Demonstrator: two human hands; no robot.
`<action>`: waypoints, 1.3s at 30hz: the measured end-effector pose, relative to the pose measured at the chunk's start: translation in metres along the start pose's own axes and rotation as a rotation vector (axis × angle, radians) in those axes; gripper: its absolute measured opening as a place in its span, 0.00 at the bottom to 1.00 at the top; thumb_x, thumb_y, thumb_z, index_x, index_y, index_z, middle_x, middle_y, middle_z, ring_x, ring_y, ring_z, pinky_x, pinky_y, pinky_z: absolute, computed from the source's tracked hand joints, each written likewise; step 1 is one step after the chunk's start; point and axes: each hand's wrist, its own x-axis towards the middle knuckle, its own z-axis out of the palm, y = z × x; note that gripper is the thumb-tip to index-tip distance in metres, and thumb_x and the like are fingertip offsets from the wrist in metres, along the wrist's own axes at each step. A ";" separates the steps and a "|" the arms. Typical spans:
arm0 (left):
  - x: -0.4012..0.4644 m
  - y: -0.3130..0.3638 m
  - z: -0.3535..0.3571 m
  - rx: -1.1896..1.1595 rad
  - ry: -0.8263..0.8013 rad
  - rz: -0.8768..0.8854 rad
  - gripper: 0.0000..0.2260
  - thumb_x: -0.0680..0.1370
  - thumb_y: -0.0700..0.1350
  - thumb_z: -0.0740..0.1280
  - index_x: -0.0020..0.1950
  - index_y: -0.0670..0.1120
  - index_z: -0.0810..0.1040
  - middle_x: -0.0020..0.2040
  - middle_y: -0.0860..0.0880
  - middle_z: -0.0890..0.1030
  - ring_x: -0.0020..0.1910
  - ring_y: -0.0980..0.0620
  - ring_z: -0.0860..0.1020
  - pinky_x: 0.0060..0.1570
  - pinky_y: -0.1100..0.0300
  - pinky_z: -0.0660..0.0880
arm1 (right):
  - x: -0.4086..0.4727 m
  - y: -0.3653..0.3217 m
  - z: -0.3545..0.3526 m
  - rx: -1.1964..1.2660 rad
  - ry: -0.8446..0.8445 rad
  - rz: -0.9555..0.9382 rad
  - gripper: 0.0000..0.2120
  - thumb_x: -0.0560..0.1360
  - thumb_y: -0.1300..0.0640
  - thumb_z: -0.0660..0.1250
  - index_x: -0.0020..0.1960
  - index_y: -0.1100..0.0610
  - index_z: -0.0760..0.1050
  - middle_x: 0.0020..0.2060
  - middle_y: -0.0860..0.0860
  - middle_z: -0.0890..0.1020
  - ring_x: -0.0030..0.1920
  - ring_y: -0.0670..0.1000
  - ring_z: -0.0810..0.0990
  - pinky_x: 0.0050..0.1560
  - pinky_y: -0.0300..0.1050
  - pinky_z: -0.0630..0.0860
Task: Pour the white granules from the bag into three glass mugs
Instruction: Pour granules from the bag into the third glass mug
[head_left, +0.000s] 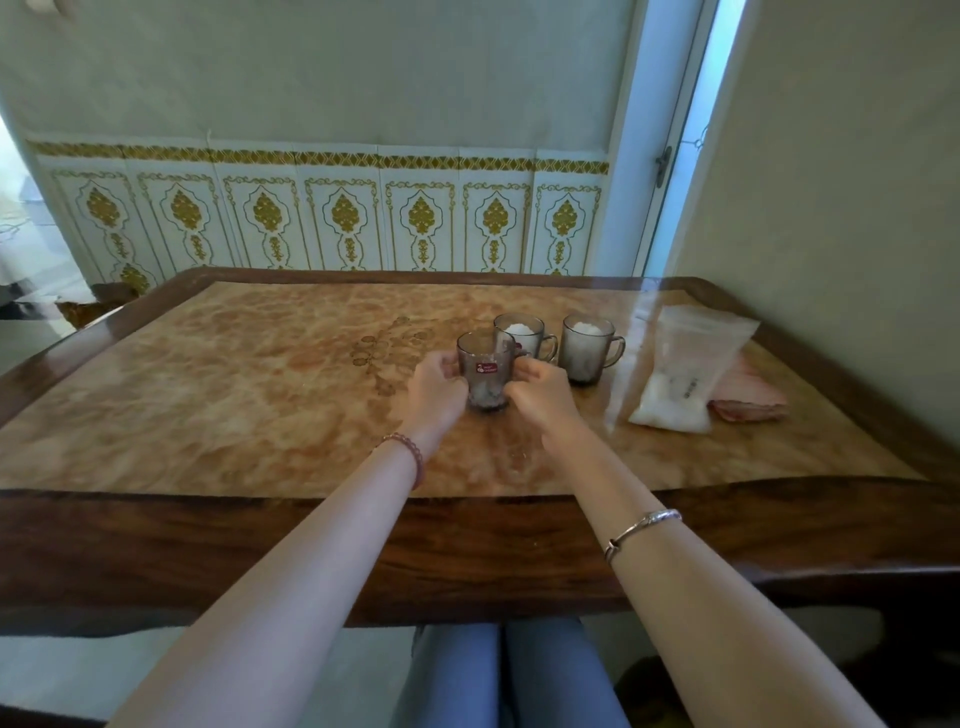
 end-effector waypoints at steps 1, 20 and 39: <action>-0.002 0.002 0.004 0.015 -0.021 0.003 0.14 0.76 0.35 0.62 0.60 0.45 0.74 0.56 0.51 0.78 0.55 0.50 0.77 0.53 0.56 0.76 | -0.002 0.000 -0.006 0.000 0.012 0.002 0.28 0.74 0.70 0.66 0.73 0.64 0.67 0.68 0.57 0.74 0.68 0.55 0.73 0.67 0.48 0.71; -0.021 0.020 0.041 0.185 -0.052 0.055 0.16 0.78 0.40 0.64 0.66 0.45 0.71 0.62 0.47 0.76 0.55 0.51 0.76 0.48 0.59 0.72 | 0.003 0.029 -0.071 -0.063 0.152 0.090 0.19 0.75 0.67 0.65 0.66 0.60 0.76 0.64 0.56 0.78 0.64 0.56 0.75 0.66 0.50 0.73; -0.042 0.095 0.109 0.087 -0.293 0.287 0.20 0.77 0.39 0.64 0.69 0.44 0.70 0.66 0.47 0.73 0.64 0.49 0.72 0.55 0.59 0.72 | -0.007 0.005 -0.193 0.019 0.545 0.099 0.19 0.75 0.64 0.65 0.66 0.57 0.73 0.58 0.55 0.79 0.58 0.57 0.78 0.53 0.48 0.76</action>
